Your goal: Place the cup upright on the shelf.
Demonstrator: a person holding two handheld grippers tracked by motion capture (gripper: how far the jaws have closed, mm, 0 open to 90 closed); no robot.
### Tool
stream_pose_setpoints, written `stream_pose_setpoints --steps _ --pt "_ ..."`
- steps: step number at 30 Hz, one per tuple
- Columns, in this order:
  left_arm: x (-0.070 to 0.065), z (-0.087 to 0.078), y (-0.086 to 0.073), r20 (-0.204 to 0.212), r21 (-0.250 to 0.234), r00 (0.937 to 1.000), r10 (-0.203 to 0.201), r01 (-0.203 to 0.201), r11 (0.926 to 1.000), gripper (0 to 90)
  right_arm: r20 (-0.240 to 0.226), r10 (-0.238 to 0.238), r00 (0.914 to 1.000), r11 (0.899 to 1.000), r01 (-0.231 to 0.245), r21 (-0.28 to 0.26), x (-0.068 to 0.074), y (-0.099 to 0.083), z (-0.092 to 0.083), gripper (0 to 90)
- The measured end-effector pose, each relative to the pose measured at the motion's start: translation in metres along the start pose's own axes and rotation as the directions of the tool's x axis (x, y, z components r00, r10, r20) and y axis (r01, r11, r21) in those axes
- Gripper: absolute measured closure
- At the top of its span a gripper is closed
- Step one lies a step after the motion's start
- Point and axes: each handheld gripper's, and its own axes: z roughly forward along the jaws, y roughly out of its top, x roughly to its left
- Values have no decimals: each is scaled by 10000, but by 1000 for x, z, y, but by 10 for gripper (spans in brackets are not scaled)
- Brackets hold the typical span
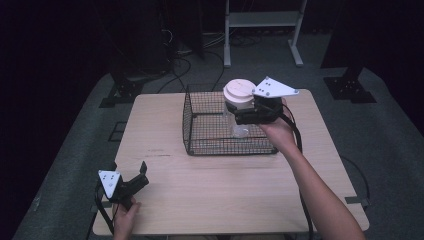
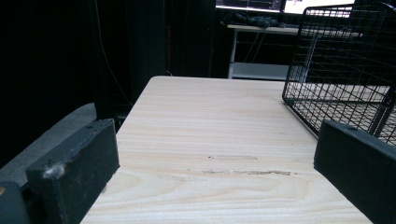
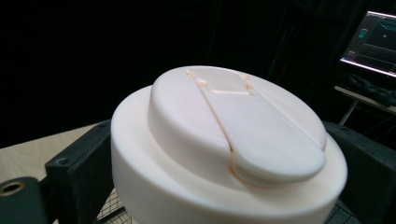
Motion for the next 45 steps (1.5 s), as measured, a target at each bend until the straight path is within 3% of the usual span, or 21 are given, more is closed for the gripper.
stream_pose_setpoints --steps 6,10,27,45 --pt "0 0 0 -5 -14 10000 -57 57 10000 0 254 192 9995 9998 -191 -24 -5 0 20 43" --pt "0 0 0 1 -23 10000 -43 43 10000 0 548 65 9985 9999 -59 -110 -7 -3 30 43" --pt "1 0 0 18 -11 10000 -98 98 10000 0 712 337 9969 9992 -352 194 -21 -24 68 43" --pt "1 0 0 27 -8 10000 -92 92 10000 0 620 812 9948 9946 -849 597 -22 -52 102 42"
